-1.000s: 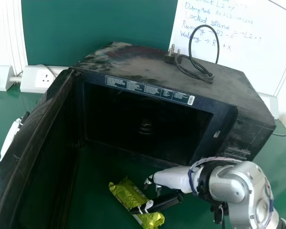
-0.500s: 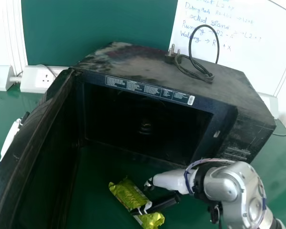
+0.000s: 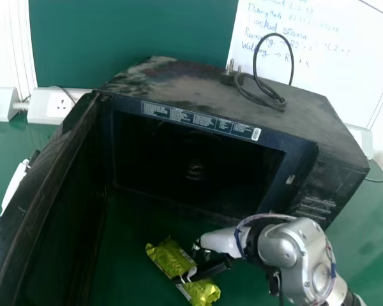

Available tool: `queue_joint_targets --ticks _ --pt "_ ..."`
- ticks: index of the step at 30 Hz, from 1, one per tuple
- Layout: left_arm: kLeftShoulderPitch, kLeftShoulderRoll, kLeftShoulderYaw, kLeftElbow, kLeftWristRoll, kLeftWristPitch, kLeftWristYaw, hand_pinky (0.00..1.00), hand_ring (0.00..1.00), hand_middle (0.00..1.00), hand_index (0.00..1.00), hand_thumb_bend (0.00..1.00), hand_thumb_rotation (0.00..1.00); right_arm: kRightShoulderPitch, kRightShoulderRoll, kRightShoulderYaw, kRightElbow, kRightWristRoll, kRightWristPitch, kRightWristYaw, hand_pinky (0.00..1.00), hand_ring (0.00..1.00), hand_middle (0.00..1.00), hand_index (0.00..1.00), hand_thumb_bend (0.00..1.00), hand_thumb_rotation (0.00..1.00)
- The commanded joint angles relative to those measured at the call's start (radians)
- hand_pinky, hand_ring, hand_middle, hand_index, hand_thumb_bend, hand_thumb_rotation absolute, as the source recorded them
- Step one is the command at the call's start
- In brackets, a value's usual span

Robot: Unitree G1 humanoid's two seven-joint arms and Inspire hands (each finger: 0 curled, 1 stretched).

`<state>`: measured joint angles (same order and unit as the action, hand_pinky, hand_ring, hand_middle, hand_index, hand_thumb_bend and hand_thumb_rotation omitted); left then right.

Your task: Put biscuit inside oven

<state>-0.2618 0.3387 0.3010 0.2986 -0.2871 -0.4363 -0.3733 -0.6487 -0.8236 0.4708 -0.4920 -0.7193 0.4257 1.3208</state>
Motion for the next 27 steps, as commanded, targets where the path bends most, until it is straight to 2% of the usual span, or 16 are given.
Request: queue_joint_targets --ticks 1,8,11,13,14,15,17,18,20,24,27 --pt "0.005 -0.006 0.005 0.007 -0.004 -0.011 0.001 0.31 0.38 0.44 0.48 0.52 0.08 0.032 0.015 0.025 0.016 -0.018 0.002 0.013 0.41 0.56 0.64 0.86 1.00 0.51" --pt "0.006 -0.008 0.002 -0.004 -0.003 -0.011 0.001 0.31 0.38 0.43 0.48 0.52 0.08 0.042 0.048 0.060 0.028 -0.118 -0.003 0.028 0.36 0.53 0.65 0.92 1.00 0.53" --pt "0.010 -0.009 0.000 -0.016 0.000 -0.001 0.009 0.31 0.38 0.43 0.48 0.52 0.08 0.048 0.063 0.080 0.032 -0.172 -0.015 0.033 0.35 0.55 0.64 0.92 1.00 0.54" --pt "0.012 -0.010 0.000 -0.024 0.001 0.002 0.011 0.31 0.38 0.43 0.48 0.52 0.07 0.056 0.072 0.090 0.033 -0.199 -0.035 0.035 0.39 0.64 0.69 0.92 1.00 0.55" --pt "0.012 -0.011 0.000 -0.026 0.000 0.003 0.009 0.31 0.38 0.43 0.48 0.52 0.07 0.063 0.077 0.092 0.032 -0.210 -0.040 0.035 0.52 0.75 0.78 0.91 1.00 0.55" --pt "0.013 -0.012 0.000 -0.029 -0.001 0.003 0.009 0.31 0.38 0.43 0.48 0.52 0.07 0.072 0.082 0.093 0.027 -0.225 -0.045 0.034 0.60 0.81 0.82 0.89 1.00 0.54" --pt "0.013 -0.013 0.000 -0.031 -0.001 0.003 0.008 0.31 0.38 0.43 0.48 0.52 0.07 0.090 0.090 0.093 0.022 -0.243 -0.060 0.027 0.69 0.87 0.87 0.89 1.00 0.54" --pt "0.013 -0.013 0.000 -0.033 -0.001 0.005 0.008 0.31 0.38 0.43 0.48 0.52 0.07 0.099 0.097 0.090 0.021 -0.254 -0.063 0.023 0.73 0.89 0.88 0.84 1.00 0.53" --pt "0.014 -0.014 -0.001 -0.038 0.003 0.008 0.012 0.31 0.38 0.43 0.48 0.52 0.07 0.114 0.108 0.086 0.020 -0.271 -0.069 0.019 0.74 0.91 0.90 0.81 1.00 0.52" --pt "0.013 -0.013 -0.003 -0.040 0.012 0.001 0.014 0.31 0.38 0.43 0.48 0.52 0.07 0.130 0.129 0.080 0.024 -0.300 -0.081 0.027 0.72 0.87 0.83 0.74 1.00 0.51" --pt "0.013 -0.014 -0.004 -0.044 0.017 0.001 0.018 0.30 0.38 0.43 0.48 0.52 0.07 0.136 0.143 0.078 0.026 -0.322 -0.090 0.039 0.72 0.87 0.84 0.74 1.00 0.51"
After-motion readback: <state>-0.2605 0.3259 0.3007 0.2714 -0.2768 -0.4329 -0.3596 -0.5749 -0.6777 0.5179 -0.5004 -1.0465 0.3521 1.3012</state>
